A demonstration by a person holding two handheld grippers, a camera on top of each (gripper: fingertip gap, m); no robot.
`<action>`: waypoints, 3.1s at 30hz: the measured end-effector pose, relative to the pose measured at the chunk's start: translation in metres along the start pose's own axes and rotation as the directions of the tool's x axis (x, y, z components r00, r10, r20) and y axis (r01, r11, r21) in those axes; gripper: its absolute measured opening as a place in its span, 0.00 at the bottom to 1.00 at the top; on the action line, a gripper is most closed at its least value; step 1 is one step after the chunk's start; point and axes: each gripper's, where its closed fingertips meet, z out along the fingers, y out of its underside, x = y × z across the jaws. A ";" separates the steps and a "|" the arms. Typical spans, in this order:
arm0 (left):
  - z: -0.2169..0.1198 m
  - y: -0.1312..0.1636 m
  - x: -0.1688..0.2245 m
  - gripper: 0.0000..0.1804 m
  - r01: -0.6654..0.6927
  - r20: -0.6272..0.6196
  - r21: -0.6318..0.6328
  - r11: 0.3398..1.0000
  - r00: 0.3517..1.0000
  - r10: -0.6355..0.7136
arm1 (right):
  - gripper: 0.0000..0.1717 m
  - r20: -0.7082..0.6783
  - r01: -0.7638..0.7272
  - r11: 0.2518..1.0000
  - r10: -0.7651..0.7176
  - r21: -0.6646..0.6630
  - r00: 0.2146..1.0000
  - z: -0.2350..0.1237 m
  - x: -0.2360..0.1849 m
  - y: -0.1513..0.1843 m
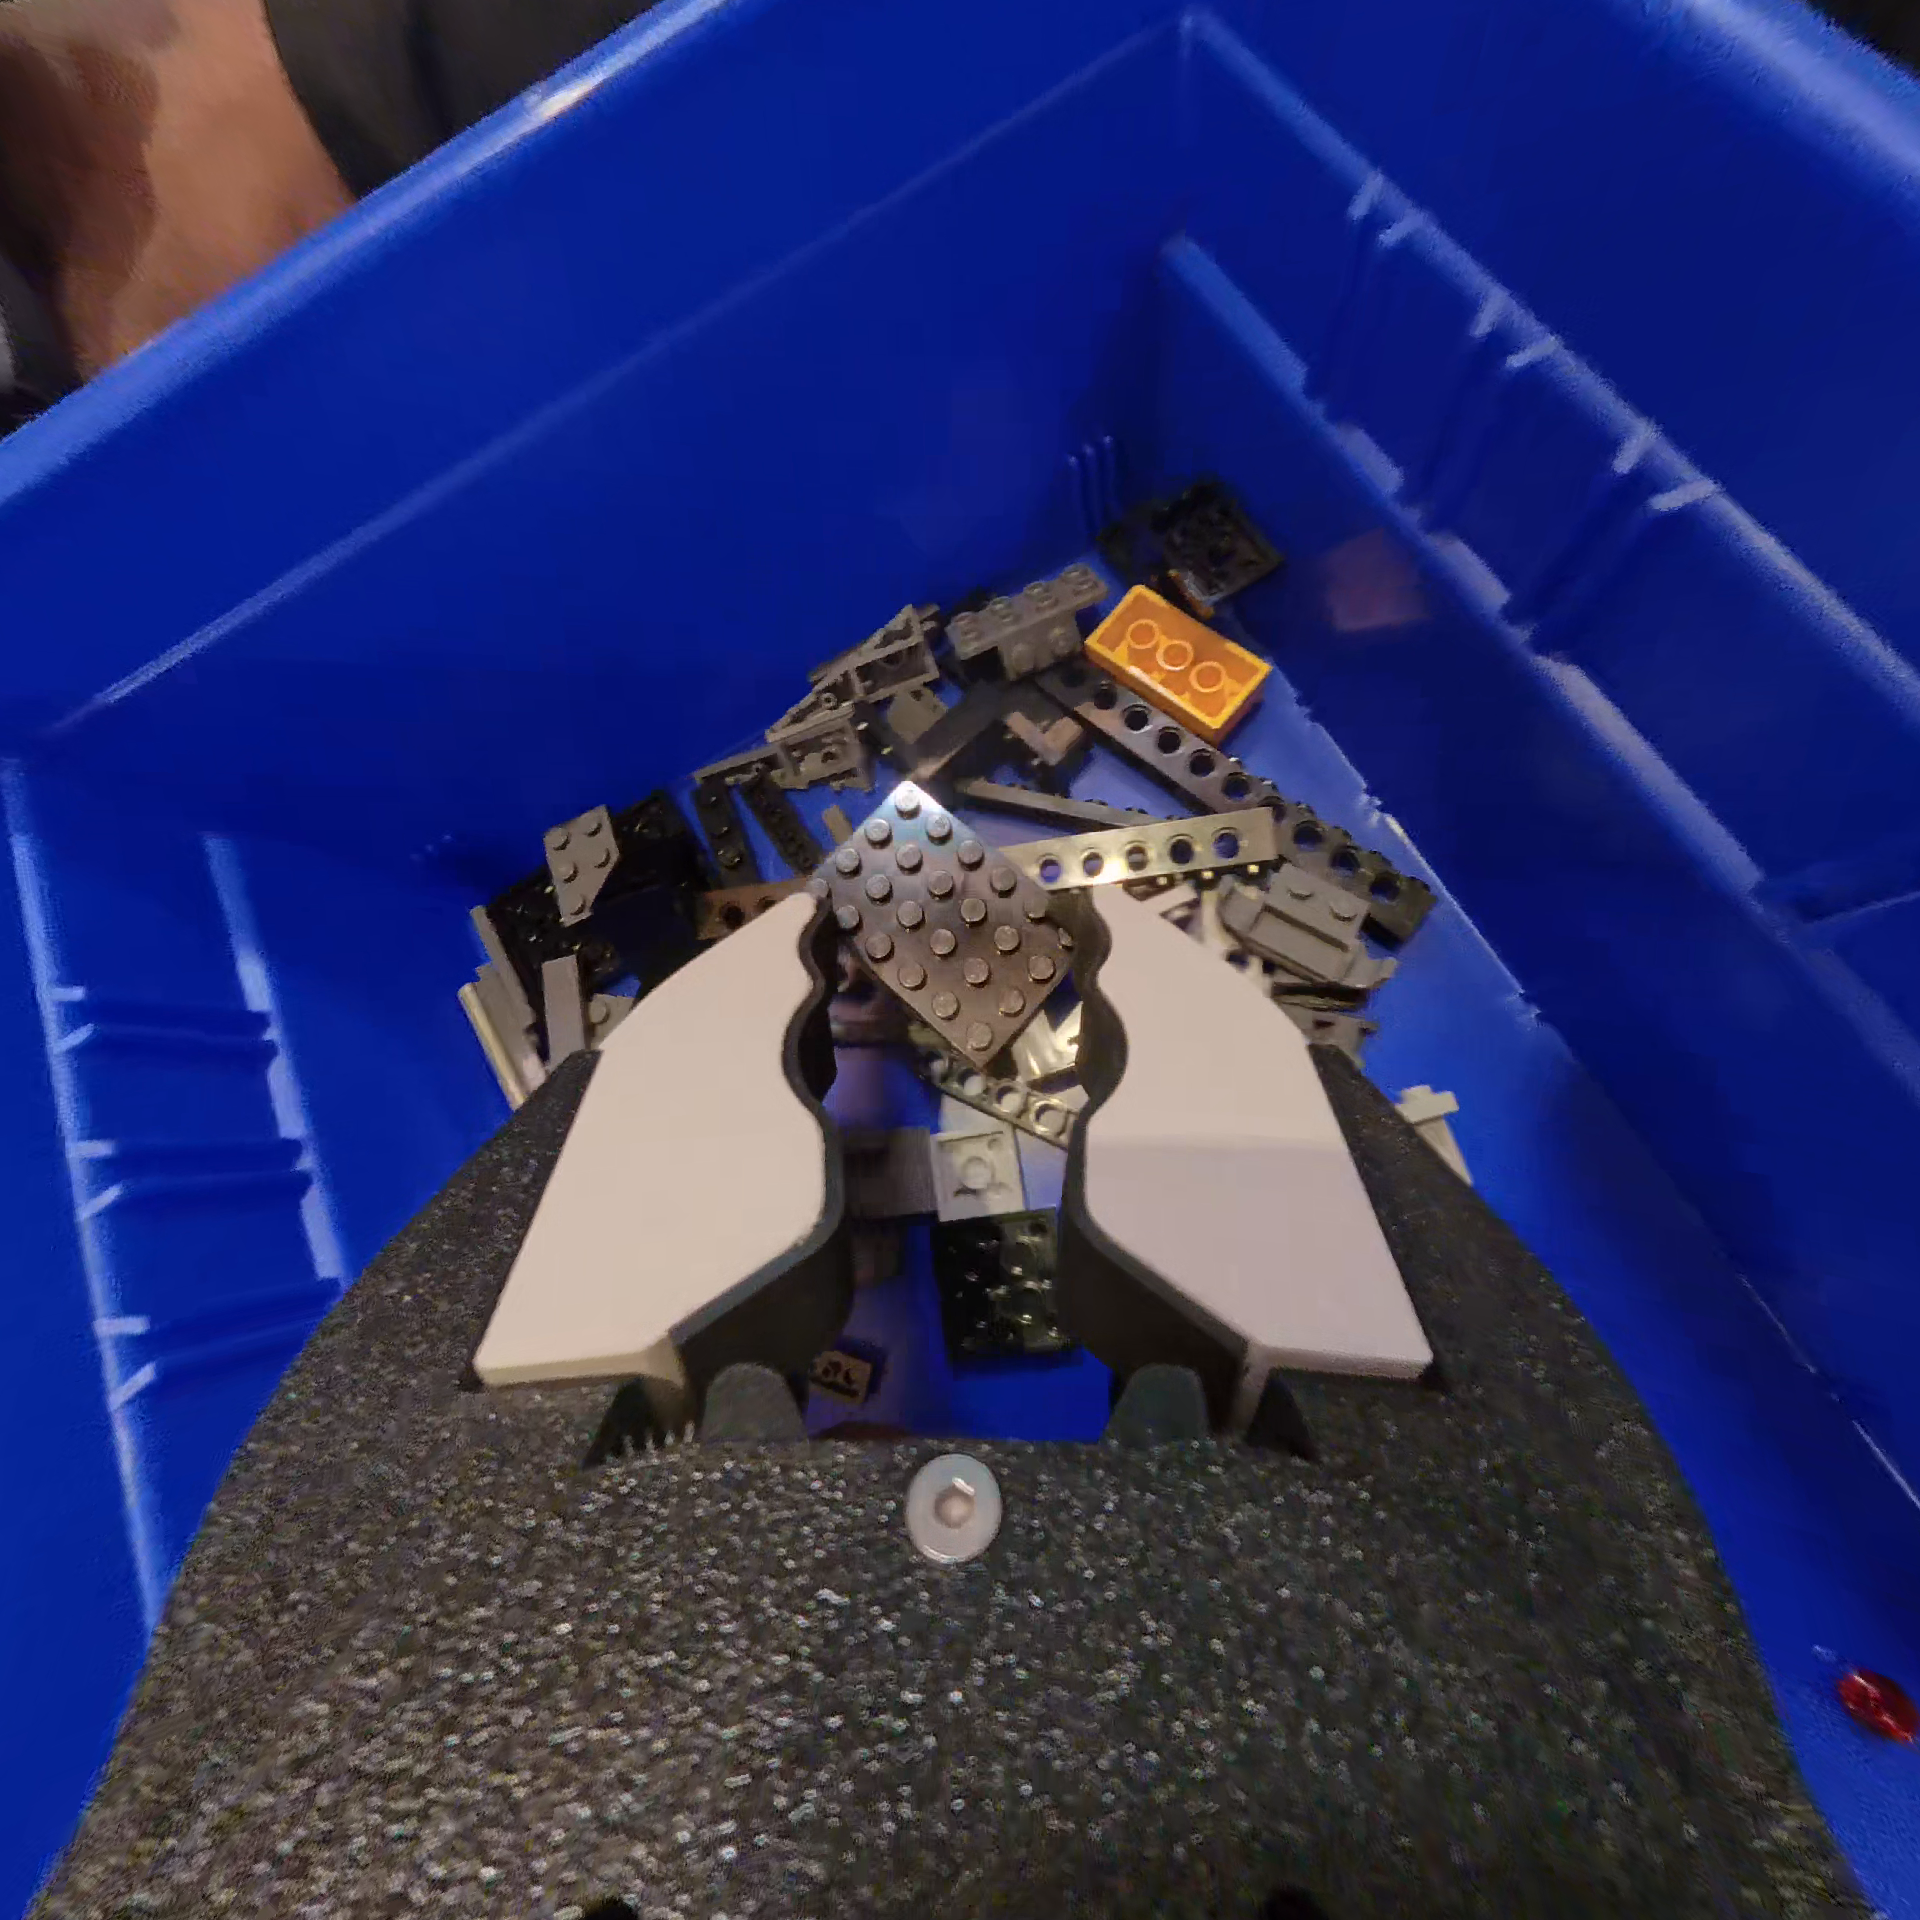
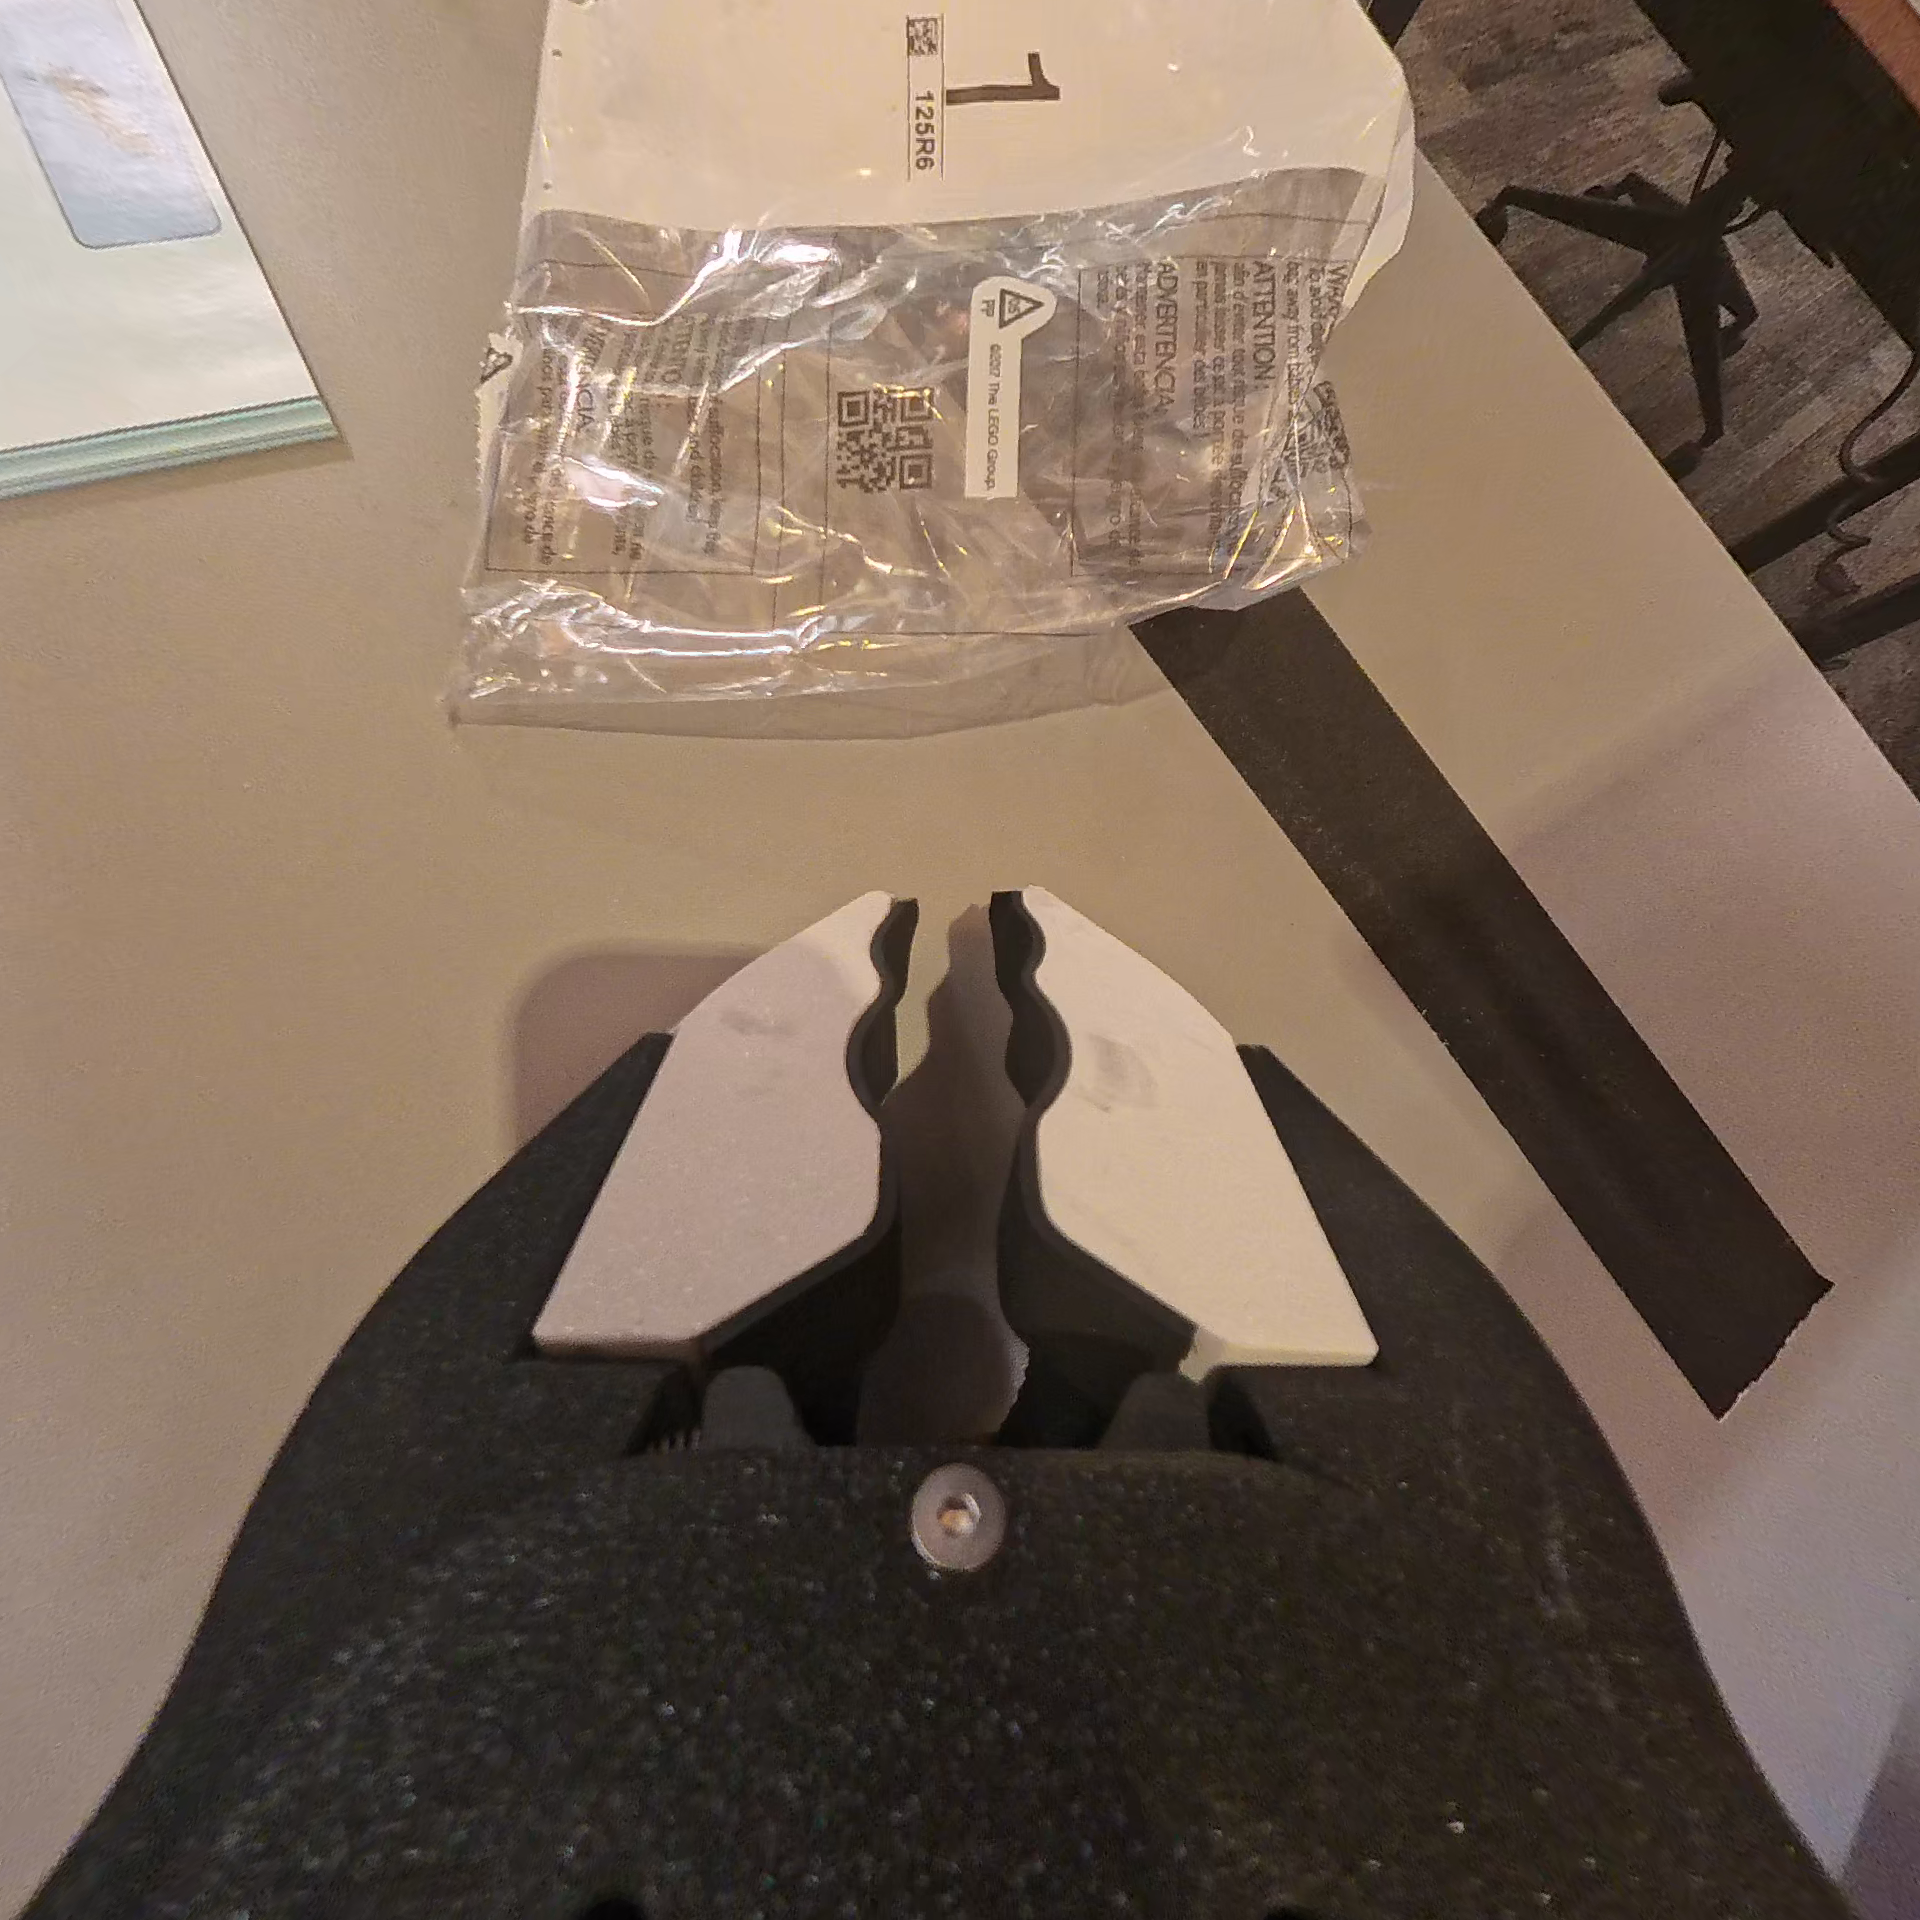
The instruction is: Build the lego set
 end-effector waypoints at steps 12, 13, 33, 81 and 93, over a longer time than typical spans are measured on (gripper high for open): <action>-0.006 -0.005 -0.019 0.21 0.017 0.117 0.032 0.999 0.993 -0.021 | 0.09 0.005 -0.004 1.000 0.004 -0.002 1.000 0.000 0.000 0.000; -0.004 -0.002 -0.015 0.21 0.006 0.100 0.015 1.000 0.995 -0.008 | 0.09 0.005 -0.004 1.000 0.004 -0.002 1.000 0.000 0.000 0.000; 0.000 0.005 -0.003 0.17 -0.098 0.090 -0.054 0.994 0.991 0.103 | 0.09 0.007 -0.005 1.000 0.005 -0.002 1.000 0.000 0.000 0.000; -0.006 -0.047 0.021 0.28 0.078 -0.181 0.044 0.996 0.981 -0.069 | 0.09 -0.002 0.002 1.000 -0.002 0.000 1.000 0.000 0.000 0.000; 0.041 -0.047 0.040 0.22 -0.078 -0.294 -0.040 0.996 0.954 0.063 | 0.09 -0.004 0.004 1.000 -0.004 0.001 1.000 0.000 0.000 0.000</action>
